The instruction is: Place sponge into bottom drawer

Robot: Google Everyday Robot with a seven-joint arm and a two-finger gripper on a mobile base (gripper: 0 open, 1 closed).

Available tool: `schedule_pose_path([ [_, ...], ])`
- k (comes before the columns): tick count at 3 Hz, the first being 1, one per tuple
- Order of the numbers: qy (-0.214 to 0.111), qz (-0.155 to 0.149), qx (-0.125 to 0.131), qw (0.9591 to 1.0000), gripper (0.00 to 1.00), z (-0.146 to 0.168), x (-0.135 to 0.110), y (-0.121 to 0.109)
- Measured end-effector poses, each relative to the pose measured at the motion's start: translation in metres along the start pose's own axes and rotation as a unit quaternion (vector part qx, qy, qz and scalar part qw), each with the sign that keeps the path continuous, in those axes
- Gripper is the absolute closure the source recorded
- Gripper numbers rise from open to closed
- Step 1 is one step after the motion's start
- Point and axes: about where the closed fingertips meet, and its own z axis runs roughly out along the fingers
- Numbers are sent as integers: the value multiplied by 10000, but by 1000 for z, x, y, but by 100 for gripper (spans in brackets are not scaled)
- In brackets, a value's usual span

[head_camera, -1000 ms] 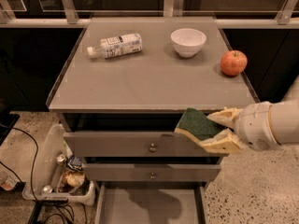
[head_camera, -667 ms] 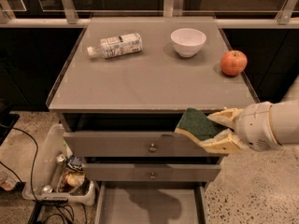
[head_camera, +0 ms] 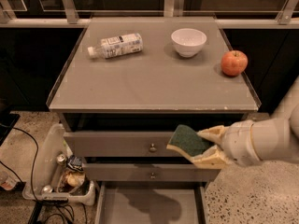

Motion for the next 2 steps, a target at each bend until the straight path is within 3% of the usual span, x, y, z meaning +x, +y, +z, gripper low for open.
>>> schedule_pose_path([
  [1,30,116,-88,9999,100,46,49,30],
  [2,160,159,52,9997,100,92,97,38],
])
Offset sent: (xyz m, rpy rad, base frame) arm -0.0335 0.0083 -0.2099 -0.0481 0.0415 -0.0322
